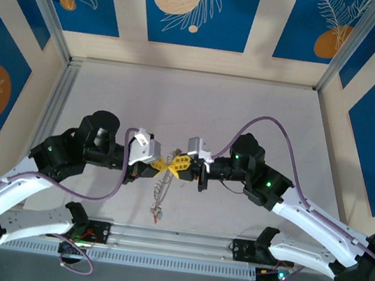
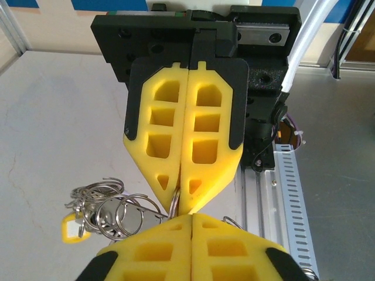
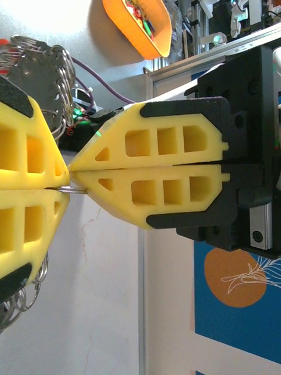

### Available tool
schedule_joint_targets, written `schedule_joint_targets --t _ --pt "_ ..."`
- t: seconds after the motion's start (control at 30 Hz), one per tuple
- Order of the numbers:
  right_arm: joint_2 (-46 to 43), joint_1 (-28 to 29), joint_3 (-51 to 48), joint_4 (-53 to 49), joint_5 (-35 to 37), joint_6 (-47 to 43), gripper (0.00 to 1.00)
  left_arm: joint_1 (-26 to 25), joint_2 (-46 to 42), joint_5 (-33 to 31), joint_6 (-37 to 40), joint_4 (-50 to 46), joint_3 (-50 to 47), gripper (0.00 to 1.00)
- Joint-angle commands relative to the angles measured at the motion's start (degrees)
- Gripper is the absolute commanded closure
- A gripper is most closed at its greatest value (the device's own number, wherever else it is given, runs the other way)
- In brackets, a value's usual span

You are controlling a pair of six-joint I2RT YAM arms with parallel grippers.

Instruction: Put the keys on the keyring

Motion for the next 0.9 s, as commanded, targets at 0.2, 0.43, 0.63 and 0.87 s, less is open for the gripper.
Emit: schedule_joint_targets --t 0.2,0.43,0.63,0.87 --pt "-2.51 1.31 1.29 2.05 0.25 -1.97 1.0 0.5 -3.47 -5.19 -0.42 2.84 -2.72 0.68" --pt "-2.39 1.48 1.35 2.62 -0.5 -1.88 1.0 0.52 -2.9 -5.58 -0.73 3.78 -2.32 0.65" --pt "-2.09 1.57 1.38 3.2 -0.23 -1.95 1.0 0.52 -1.12 -1.96 -1.19 4.36 -1.94 0.69" --pt "-1.06 1.65 1.77 3.95 -1.08 -1.95 1.0 0.52 -1.12 -1.02 -1.5 4.07 -1.63 0.79"
